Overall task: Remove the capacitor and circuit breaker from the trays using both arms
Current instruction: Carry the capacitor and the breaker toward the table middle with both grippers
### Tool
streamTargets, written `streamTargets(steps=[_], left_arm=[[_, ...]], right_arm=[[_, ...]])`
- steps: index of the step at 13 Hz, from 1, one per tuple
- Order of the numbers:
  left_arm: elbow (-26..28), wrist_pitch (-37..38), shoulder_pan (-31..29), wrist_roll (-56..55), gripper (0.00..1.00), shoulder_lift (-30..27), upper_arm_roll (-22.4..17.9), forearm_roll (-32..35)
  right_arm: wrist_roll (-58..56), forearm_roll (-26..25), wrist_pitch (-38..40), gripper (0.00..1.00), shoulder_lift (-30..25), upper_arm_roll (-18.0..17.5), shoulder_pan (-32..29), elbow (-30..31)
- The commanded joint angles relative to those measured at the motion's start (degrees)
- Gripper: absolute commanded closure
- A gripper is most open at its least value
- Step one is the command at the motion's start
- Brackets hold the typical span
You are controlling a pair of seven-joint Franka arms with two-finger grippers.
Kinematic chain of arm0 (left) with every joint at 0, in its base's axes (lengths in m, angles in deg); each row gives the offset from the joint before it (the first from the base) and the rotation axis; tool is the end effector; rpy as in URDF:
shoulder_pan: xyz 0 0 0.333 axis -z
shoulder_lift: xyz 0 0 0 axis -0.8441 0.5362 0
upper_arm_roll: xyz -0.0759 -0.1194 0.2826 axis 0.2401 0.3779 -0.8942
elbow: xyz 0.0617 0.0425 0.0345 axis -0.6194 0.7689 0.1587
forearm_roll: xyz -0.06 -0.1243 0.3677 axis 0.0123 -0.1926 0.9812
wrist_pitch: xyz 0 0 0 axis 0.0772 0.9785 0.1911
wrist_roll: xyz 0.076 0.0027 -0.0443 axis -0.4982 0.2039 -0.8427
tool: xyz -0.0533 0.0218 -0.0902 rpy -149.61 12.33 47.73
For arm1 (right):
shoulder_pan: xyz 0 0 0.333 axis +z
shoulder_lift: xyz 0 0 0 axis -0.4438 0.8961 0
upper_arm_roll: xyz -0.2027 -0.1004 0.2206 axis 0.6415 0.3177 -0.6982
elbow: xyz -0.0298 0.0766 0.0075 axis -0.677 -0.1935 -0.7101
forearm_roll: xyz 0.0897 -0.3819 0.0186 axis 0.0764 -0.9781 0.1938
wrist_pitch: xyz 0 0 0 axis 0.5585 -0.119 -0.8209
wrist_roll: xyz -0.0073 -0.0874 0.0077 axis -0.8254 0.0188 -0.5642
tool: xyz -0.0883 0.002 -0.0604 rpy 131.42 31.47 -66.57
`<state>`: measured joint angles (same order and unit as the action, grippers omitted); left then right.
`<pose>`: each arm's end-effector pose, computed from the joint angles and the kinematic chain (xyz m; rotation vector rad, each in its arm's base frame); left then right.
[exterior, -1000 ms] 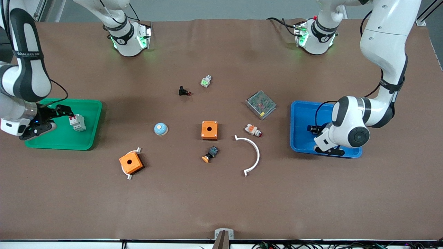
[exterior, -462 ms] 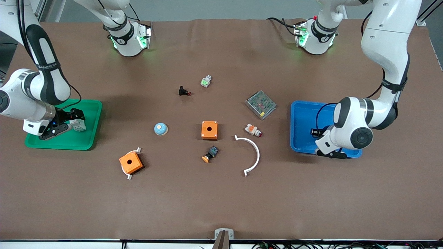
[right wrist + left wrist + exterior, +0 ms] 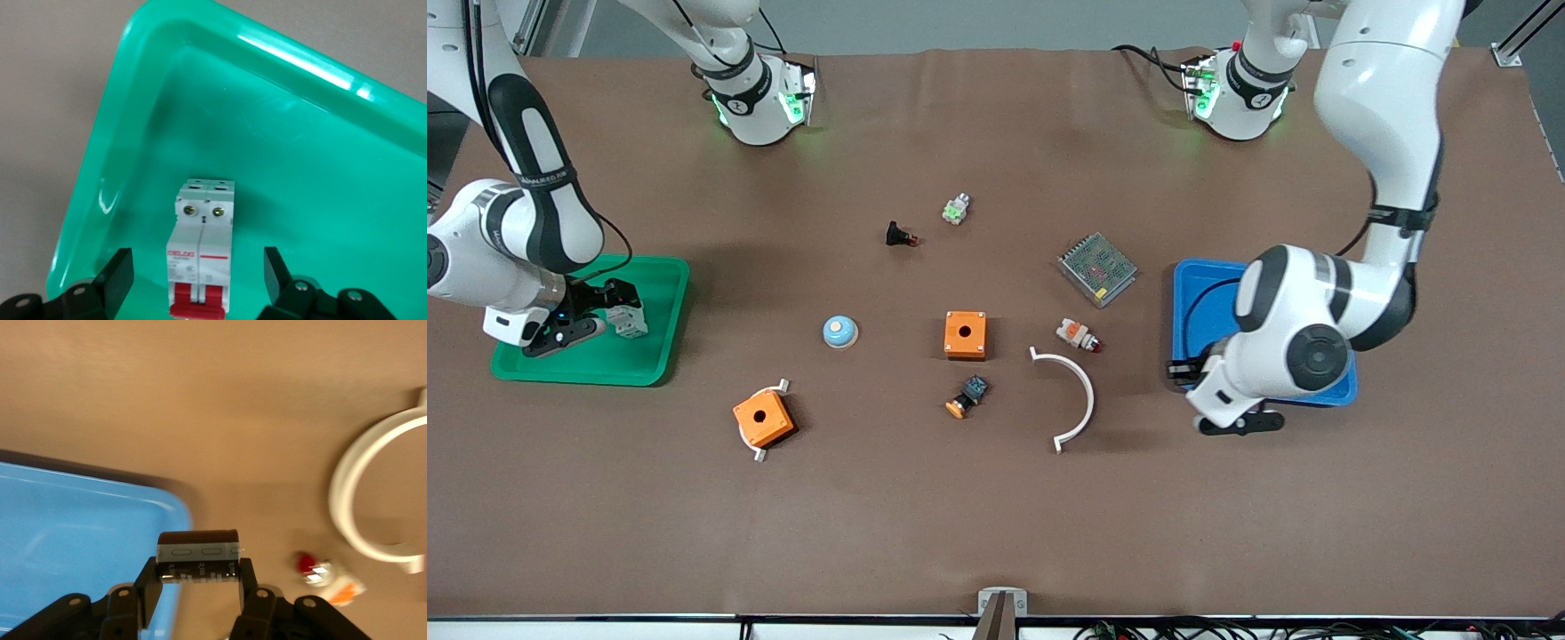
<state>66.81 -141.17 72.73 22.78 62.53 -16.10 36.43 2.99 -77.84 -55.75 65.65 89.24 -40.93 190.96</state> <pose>0.6518 -0.2333 0.2922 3.0438 0.1788 -0.3172 0.5087 -0.1976 0.2194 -3.0300 -0.5941 0.2577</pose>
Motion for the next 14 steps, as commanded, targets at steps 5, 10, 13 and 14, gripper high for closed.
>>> streamTargets(steps=[5, 10, 13, 14], left_arm=[[-7.4, -16.1, 11.1, -22.6, 0.94, 9.6, -0.4, -6.0], [-11.7, -30.3, 17.2, -31.5, 0.93, 17.7, -1.2, -5.9], [-11.7, -30.6, 17.0, -30.5, 0.54, 17.6, -1.2, -5.9], [-11.7, -30.8, 17.1, -30.5, 0.34, 17.5, -1.3, -5.6]], right_arm=[[-2.1, -0.4, -2.4, 0.96, 2.0, -0.7, -1.5, 0.1], [-1.1, 0.7, 8.8, 0.99, -4.7, -1.3, -0.7, -3.1], [9.8, 2.9, 10.8, 1.00, -10.0, -1.4, 5.1, -3.2], [14.1, 2.9, 11.5, 0.99, -11.4, -1.5, 7.3, -3.2]])
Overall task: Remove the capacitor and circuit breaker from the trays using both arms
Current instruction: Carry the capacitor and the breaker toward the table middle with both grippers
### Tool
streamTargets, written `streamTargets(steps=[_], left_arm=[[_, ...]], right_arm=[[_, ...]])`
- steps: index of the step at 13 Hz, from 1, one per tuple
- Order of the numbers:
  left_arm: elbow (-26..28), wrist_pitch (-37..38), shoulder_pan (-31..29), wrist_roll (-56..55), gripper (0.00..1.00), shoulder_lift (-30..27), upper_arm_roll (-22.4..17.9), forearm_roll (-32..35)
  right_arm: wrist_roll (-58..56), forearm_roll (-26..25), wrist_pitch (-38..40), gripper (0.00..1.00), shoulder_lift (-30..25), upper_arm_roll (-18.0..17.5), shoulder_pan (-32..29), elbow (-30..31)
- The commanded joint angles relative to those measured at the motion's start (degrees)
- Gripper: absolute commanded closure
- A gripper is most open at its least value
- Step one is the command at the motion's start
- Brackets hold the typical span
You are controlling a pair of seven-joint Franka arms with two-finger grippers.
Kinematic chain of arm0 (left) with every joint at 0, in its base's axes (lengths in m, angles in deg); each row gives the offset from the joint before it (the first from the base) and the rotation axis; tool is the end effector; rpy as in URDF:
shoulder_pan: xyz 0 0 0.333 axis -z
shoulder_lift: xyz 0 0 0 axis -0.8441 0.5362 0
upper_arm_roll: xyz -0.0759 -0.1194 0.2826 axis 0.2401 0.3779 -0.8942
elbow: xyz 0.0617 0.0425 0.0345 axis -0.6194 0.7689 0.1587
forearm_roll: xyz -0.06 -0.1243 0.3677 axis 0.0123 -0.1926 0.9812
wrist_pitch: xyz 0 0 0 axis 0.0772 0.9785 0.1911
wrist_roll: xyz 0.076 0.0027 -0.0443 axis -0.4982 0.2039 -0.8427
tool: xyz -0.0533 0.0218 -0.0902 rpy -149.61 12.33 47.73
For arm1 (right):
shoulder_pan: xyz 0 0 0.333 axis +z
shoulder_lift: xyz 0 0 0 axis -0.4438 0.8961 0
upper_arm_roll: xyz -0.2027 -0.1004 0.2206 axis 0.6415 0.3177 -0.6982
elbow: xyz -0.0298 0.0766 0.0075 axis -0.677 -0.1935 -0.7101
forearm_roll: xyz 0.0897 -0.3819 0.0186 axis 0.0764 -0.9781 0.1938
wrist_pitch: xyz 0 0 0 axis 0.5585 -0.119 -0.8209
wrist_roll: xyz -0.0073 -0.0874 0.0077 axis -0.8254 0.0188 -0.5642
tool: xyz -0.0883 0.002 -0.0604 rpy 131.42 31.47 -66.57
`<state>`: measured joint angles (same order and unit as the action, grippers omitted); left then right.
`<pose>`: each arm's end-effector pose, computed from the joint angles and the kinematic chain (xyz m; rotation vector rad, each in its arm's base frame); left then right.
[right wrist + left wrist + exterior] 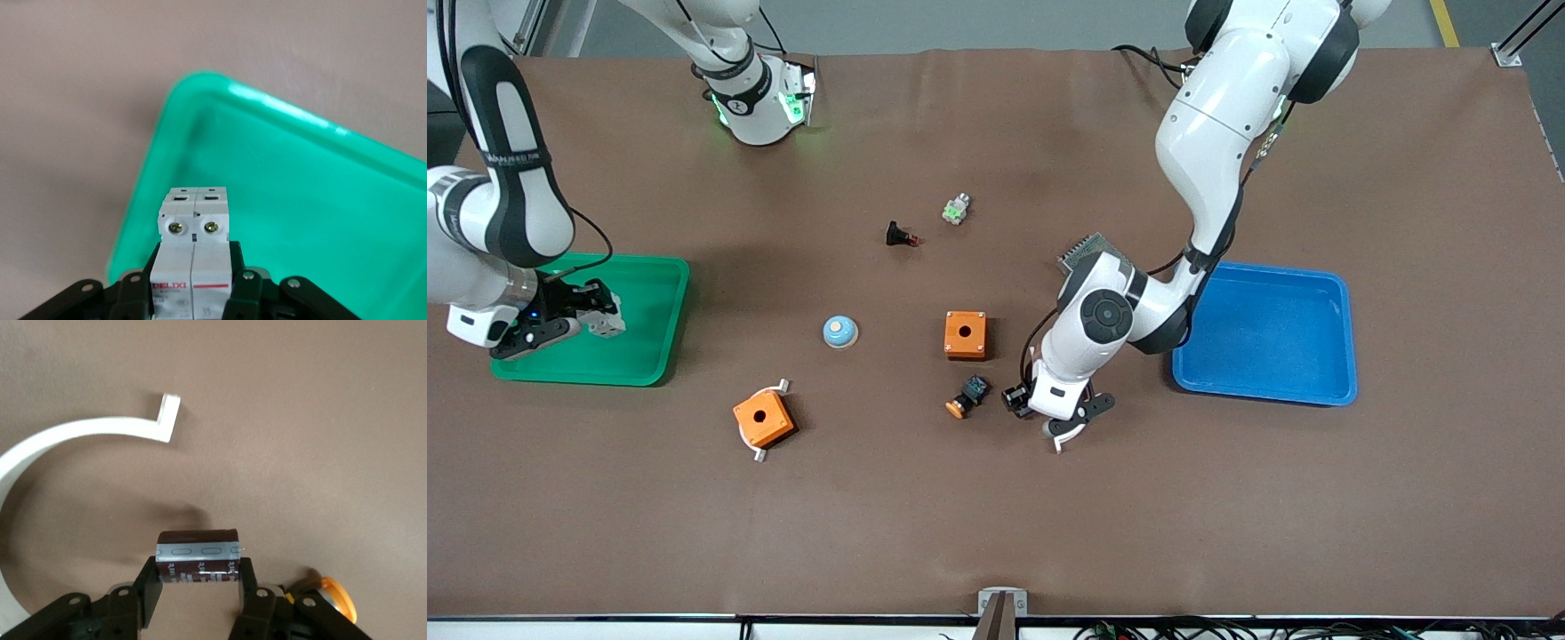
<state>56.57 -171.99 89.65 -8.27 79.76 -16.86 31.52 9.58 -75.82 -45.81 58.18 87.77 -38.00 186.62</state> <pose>0.6286 -0.4382 0.2013 2.7478 0.6890 0.0610 0.5373 -0.1600 0.3079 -3.0423 -0.4937 0.1876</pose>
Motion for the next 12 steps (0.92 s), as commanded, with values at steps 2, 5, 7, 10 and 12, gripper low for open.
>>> streamTargets(steps=[2, 5, 7, 10, 12], left_arm=[[-1.4, -0.2, 0.2, 0.1, 0.20, -0.2, -0.6, -0.4], [-0.9, 0.8, -1.0, 0.1, 0.17, -3.8, -0.7, 0.0], [-0.7, 7.6, -5.5, 1.5, 0.16, -7.9, -0.3, 3.6], [0.0, 18.6, -11.7, 11.4, 0.16, -14.6, 0.1, 3.4], [0.1, 25.4, -15.6, 18.9, 0.16, -18.1, 0.1, 3.4]], right_arm=[[22.1, 0.8, 2.2, 0.99, -5.9, 0.0, 12.7, 0.8], [39.2, 0.7, 1.5, 0.98, -5.5, 0.0, 24.0, 0.1], [47.9, 0.7, -0.9, 0.98, -3.7, 0.0, 31.0, -0.6], [58.9, 1.0, -6.9, 0.98, 1.1, 0.0, 38.4, -1.1], [61.5, 1.9, -11.8, 0.98, 6.6, -0.1, 41.5, -2.9]])
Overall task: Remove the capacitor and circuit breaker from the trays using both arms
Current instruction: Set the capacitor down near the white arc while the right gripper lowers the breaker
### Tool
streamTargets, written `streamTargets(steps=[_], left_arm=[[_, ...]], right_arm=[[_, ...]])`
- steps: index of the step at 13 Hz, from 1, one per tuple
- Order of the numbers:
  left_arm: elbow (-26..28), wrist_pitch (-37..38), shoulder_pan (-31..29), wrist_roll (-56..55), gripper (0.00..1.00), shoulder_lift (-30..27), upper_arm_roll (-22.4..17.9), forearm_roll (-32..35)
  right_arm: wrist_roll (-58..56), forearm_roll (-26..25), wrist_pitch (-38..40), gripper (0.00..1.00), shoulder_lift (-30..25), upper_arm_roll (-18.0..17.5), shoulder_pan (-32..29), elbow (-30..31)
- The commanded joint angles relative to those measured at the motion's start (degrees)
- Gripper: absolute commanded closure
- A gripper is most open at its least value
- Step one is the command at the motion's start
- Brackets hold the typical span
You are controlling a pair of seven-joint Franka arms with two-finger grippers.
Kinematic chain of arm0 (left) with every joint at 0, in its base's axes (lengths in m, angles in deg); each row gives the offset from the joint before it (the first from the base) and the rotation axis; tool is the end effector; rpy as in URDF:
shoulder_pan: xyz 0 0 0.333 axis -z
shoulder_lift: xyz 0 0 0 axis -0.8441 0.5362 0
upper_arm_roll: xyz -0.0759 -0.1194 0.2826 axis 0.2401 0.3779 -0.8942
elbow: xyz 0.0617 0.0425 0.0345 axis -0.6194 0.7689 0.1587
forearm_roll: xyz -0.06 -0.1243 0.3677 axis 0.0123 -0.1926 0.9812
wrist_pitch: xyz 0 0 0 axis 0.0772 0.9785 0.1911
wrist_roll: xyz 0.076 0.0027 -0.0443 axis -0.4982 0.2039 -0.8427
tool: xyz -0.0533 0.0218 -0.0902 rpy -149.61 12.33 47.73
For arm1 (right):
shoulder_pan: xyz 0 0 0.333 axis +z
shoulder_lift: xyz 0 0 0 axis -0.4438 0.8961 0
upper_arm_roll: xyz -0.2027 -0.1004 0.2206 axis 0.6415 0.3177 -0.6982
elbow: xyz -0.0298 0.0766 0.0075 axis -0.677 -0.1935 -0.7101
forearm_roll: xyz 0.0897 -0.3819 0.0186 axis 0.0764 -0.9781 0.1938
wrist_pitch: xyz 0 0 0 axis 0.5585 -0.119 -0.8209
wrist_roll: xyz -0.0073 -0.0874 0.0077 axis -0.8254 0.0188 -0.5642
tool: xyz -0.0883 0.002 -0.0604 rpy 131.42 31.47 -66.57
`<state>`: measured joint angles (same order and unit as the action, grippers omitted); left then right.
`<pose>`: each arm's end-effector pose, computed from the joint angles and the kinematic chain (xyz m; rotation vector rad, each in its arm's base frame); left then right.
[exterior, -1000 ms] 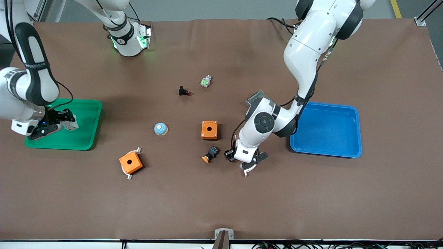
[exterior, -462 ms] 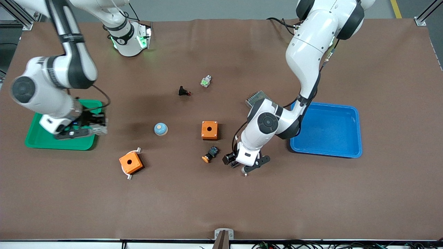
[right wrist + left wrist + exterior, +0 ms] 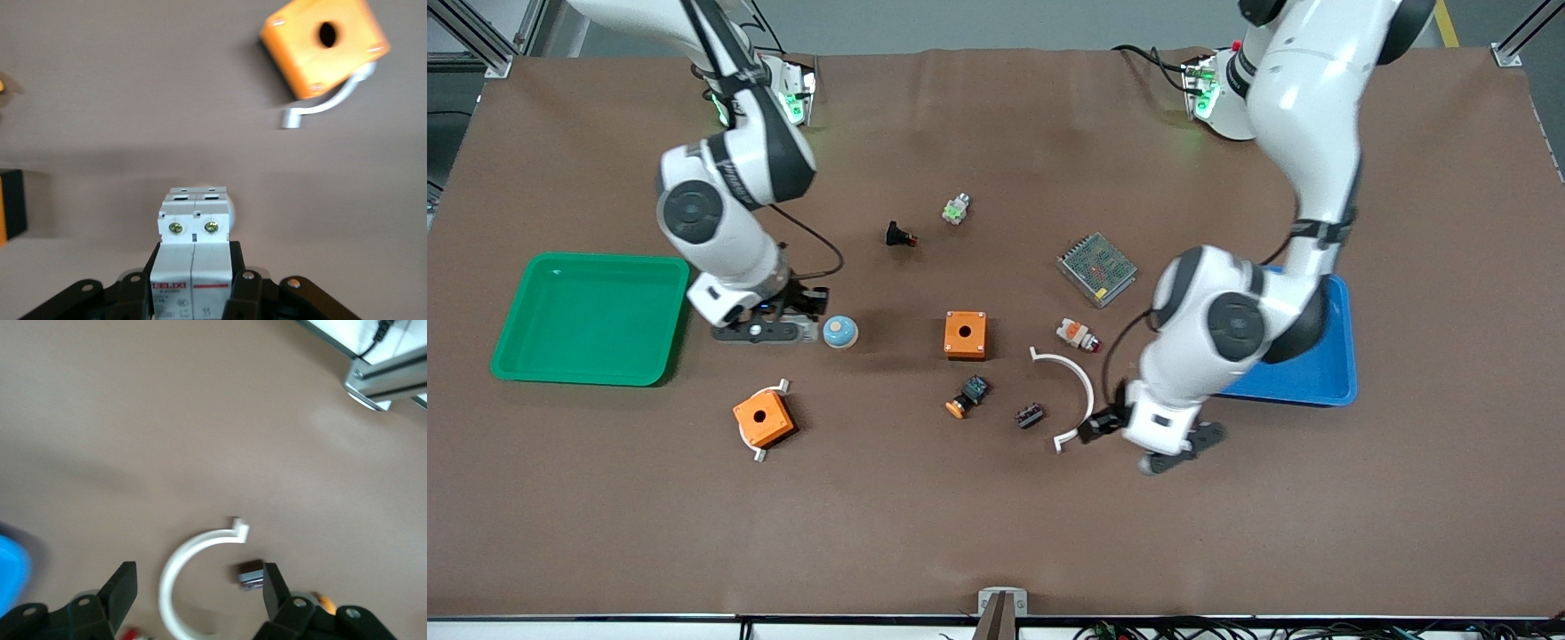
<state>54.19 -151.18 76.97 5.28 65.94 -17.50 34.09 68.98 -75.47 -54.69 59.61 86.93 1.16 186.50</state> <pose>0.6991 -0.2871 0.3667 2.8510 0.5737 0.0812 0.5306 0.2295 0.3069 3.1404 -0.0328 -0.0007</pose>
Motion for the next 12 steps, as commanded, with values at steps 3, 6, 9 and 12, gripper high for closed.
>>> streamTargets(steps=[3, 6, 9, 12], left_arm=[[2.9, 11.4, -6.9, 13.9, 0.16, -8.7, 0.3, 2.2], [3.6, 18.4, -9.9, 23.5, 0.09, -12.7, 0.3, 10.3], [7.2, 18.5, -12.5, 26.3, 0.01, -18.0, 0.3, 12.9], [11.3, 18.2, -17.4, 29.9, 0.00, -23.4, 0.7, 11.3]], right_arm=[[5.5, 4.4, -4.4, 0.98, 12.5, 0.8, 6.7, -7.9], [13.0, 5.3, -4.0, 0.98, 13.7, 0.9, 13.1, -7.9], [14.9, 5.1, -3.7, 0.98, 13.7, 1.0, 15.3, -7.7], [14.8, 4.8, -3.7, 0.98, 13.7, 1.0, 15.7, -7.1]])
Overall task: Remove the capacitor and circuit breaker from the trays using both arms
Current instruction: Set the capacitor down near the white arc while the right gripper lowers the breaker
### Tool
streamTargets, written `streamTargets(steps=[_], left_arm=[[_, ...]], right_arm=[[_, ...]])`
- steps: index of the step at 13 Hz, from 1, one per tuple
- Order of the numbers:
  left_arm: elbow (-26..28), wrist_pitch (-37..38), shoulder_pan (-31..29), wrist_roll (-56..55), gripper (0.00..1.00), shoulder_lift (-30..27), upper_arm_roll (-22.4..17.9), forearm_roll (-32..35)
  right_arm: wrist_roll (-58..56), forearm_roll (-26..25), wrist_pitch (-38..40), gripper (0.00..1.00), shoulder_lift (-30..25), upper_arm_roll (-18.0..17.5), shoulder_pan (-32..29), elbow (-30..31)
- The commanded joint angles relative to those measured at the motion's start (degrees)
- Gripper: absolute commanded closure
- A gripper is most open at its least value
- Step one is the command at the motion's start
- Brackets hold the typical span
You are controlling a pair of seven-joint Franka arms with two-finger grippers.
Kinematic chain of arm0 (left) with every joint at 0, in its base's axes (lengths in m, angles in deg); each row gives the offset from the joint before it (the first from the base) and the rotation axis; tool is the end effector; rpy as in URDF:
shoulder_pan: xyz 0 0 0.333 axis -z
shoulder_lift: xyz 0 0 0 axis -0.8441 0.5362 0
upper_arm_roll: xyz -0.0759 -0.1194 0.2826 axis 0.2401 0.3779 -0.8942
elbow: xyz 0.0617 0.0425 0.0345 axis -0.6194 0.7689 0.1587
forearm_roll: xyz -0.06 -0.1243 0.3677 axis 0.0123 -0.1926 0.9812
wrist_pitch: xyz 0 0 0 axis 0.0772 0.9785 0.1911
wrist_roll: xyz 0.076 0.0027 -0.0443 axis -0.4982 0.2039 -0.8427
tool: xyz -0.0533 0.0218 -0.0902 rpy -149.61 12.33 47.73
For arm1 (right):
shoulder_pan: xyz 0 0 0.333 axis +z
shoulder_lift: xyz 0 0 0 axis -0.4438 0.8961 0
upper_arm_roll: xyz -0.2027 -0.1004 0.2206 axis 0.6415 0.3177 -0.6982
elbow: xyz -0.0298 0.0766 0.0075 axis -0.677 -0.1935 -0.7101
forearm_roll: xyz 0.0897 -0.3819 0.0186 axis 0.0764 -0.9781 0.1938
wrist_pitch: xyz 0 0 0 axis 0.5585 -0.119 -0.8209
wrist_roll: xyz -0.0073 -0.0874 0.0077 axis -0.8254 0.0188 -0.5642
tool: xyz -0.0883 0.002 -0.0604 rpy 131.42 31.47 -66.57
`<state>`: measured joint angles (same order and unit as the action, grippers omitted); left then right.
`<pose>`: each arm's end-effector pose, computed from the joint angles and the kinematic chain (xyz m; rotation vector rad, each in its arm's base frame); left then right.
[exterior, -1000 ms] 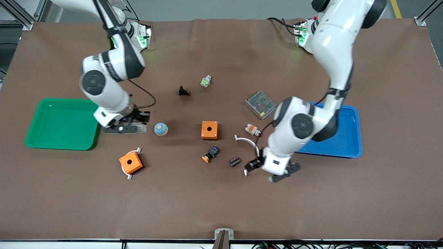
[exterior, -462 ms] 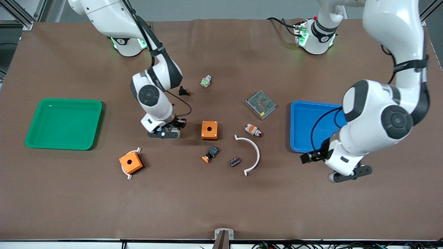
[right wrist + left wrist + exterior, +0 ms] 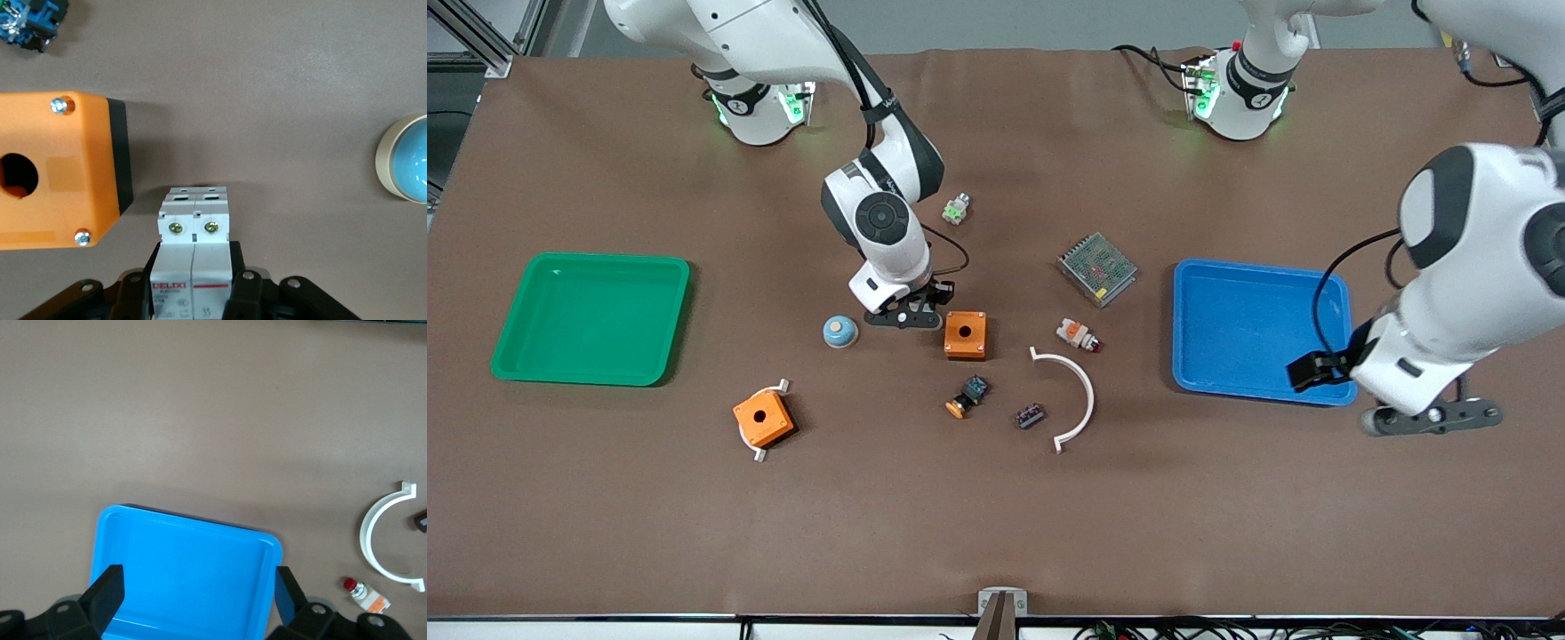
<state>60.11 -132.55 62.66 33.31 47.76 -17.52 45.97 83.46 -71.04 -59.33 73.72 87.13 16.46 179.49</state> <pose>0.6719 -0.0872 0.5112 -3.1137 -0.1032 -0.0992 0.4777 0.3806 0.2173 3.1356 -0.1011 -0.0798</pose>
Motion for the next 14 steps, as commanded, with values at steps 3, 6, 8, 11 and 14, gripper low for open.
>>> streamTargets(steps=[3, 6, 8, 11, 14], left_arm=[[14.7, -5.0, -6.3, 6.4, 0.00, -13.0, 0.7, -4.0], [18.2, -4.0, -6.2, 7.1, 0.00, -17.5, 0.7, -3.4], [18.5, -0.9, -7.7, 6.9, 0.00, -20.0, 0.3, -3.2], [12.2, 4.5, -8.2, 7.3, 0.00, -19.4, 0.1, -3.1], [8.8, 9.4, -9.0, 14.8, 0.00, -19.4, 0.1, -0.8]], right_arm=[[0.3, 0.3, 0.8, 0.89, -0.4, 0.8, 0.4, 0.2], [0.0, 0.2, 0.5, 0.50, -0.4, 0.8, 0.2, 0.1], [0.1, 0.2, 0.3, 0.00, -0.3, 0.8, -0.1, 0.1], [0.4, 0.2, 1.0, 0.00, -0.6, 0.8, -0.2, -0.2], [0.0, 0.2, 8.6, 0.00, -4.8, 1.5, -0.4, -2.8]])
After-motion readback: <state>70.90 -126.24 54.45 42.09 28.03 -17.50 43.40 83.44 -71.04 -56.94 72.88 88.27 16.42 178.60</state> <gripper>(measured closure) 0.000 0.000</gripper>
